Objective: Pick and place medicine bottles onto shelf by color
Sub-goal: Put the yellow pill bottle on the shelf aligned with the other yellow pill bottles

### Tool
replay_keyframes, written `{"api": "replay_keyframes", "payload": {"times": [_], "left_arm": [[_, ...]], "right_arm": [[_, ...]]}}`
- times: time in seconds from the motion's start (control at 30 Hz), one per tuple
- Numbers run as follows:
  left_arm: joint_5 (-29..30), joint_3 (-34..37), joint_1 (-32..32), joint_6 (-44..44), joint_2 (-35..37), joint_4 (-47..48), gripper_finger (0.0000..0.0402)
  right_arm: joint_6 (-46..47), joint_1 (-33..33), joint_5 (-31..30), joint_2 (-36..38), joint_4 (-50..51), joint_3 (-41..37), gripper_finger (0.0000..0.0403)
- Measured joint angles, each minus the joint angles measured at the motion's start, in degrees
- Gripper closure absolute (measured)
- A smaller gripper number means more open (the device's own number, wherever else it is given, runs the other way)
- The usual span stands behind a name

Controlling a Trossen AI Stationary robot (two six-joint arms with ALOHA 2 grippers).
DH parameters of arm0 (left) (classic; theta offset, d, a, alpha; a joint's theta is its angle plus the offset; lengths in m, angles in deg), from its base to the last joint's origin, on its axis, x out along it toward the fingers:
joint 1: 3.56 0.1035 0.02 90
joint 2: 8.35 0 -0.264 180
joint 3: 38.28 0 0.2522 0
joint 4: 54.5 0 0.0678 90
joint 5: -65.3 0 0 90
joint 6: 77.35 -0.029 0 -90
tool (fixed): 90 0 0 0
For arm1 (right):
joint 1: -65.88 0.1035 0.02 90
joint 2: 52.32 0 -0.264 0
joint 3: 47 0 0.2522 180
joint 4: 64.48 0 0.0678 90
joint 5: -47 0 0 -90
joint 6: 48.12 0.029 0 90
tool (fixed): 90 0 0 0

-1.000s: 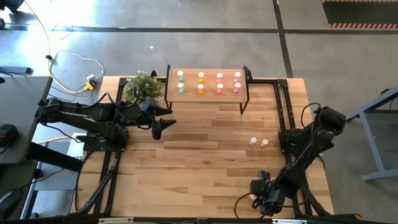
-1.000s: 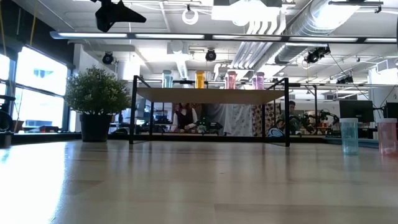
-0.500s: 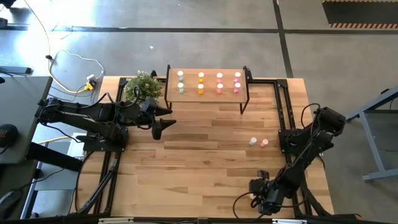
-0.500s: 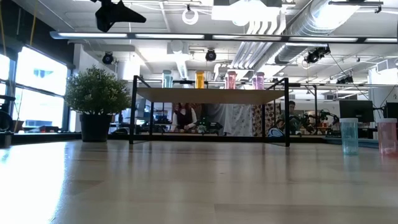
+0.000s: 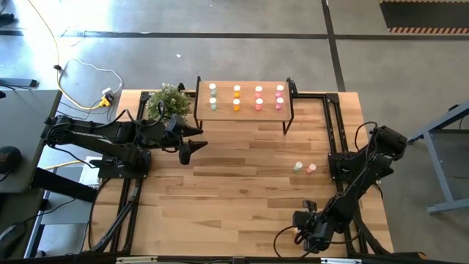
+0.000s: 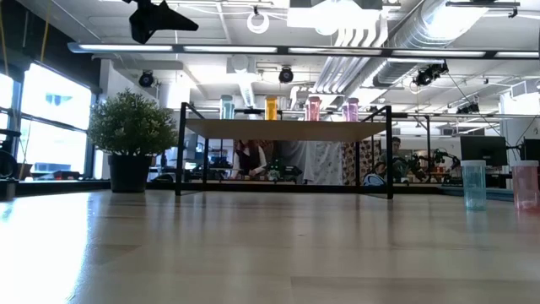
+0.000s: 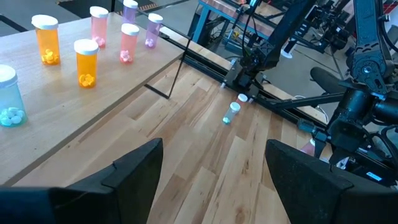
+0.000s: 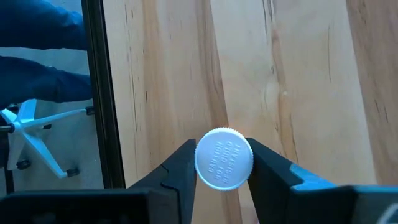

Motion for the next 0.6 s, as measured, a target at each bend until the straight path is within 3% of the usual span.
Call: {"api": "replay_keyframes", "payload": {"times": [0.33,0.6], "left_arm": [[0.0,0.0,0.0,0.0,0.0,0.0,0.0126],[-0.1,0.0,1.9,-0.3,0.0,0.0,0.0126]], "right_arm": [[1.5,-0.6,0.1,0.0,-0.5,0.0,0.0298],[0.0,-4.9,0.2,1.5,-3.3,0.0,0.0299]]}}
